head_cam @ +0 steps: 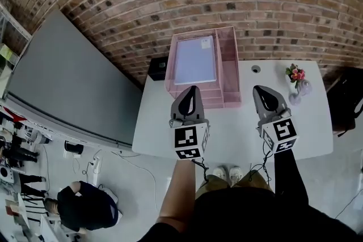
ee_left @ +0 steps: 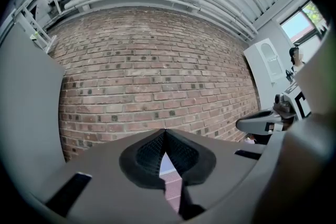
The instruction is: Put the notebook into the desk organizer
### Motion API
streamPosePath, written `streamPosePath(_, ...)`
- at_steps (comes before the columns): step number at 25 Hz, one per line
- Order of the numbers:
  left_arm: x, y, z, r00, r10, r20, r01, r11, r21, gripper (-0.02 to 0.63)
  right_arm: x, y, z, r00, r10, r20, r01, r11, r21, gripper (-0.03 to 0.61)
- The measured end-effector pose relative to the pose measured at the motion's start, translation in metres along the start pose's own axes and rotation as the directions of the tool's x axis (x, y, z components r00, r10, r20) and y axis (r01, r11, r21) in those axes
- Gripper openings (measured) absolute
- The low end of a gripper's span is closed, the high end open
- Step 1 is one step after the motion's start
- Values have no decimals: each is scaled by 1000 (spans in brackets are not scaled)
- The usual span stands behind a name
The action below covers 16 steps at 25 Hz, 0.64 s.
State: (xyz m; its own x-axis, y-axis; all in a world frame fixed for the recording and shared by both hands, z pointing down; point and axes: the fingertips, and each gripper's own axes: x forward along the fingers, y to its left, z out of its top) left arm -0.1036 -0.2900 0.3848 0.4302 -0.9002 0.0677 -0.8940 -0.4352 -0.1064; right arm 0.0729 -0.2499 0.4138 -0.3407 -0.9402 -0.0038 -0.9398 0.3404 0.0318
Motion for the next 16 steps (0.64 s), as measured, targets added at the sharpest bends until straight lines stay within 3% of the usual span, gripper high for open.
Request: streamPosePath(16, -13, -14, -10, 998, 60, -18, -60, 998, -21, 8, -6, -7, 5, 998, 50, 31, -49, 999, -15, 0)
